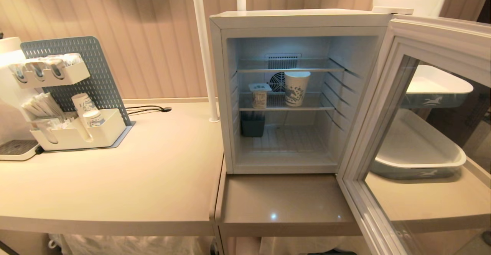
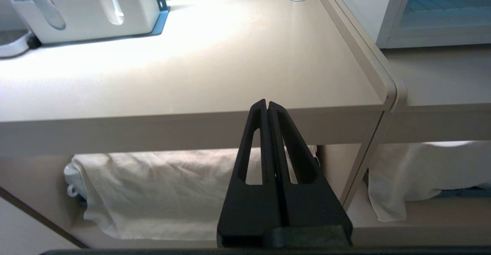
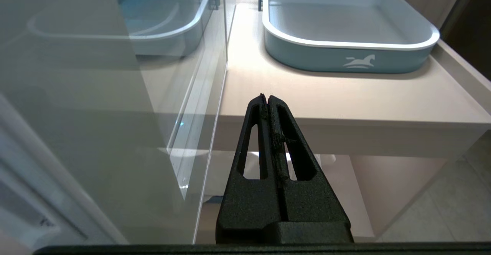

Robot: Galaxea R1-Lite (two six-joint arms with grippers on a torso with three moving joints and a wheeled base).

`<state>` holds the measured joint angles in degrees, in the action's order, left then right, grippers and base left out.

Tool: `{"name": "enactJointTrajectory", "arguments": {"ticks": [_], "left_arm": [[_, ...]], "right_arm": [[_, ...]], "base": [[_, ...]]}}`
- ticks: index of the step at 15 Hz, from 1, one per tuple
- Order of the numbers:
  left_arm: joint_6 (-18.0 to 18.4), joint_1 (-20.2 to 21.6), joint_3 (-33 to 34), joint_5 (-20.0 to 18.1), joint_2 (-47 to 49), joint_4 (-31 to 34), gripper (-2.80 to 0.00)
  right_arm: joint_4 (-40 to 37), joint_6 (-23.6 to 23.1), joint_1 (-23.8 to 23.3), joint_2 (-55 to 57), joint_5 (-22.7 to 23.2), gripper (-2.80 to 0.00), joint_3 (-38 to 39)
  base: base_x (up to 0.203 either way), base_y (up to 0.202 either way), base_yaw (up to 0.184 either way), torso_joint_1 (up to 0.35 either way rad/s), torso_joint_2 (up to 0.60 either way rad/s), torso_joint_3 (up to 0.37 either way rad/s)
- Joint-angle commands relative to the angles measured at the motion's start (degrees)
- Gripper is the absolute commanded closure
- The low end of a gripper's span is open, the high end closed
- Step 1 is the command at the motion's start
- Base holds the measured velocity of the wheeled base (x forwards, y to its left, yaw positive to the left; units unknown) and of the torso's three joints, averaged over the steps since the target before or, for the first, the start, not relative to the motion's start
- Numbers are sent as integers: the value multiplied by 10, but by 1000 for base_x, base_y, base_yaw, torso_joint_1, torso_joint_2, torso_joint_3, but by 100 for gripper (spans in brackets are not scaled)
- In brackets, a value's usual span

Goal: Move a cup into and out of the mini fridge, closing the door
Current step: Take the yoghurt out of the freezer

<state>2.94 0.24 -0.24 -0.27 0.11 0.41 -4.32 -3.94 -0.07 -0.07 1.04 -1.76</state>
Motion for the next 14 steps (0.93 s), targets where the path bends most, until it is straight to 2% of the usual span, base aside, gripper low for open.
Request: {"name": "enactJointTrajectory", "arguments": {"ticks": [1, 14], "left_arm": [[-5, 0, 2, 0, -1, 1, 0], [-7, 0, 2, 0, 0, 1, 0]], "right_arm": [[1, -1, 0, 1, 0, 0, 0], [0, 0, 0, 1, 0, 0, 0]], "base": [[-51, 0, 4, 12, 7, 2], [-190, 0, 0, 2, 3, 2]]}}
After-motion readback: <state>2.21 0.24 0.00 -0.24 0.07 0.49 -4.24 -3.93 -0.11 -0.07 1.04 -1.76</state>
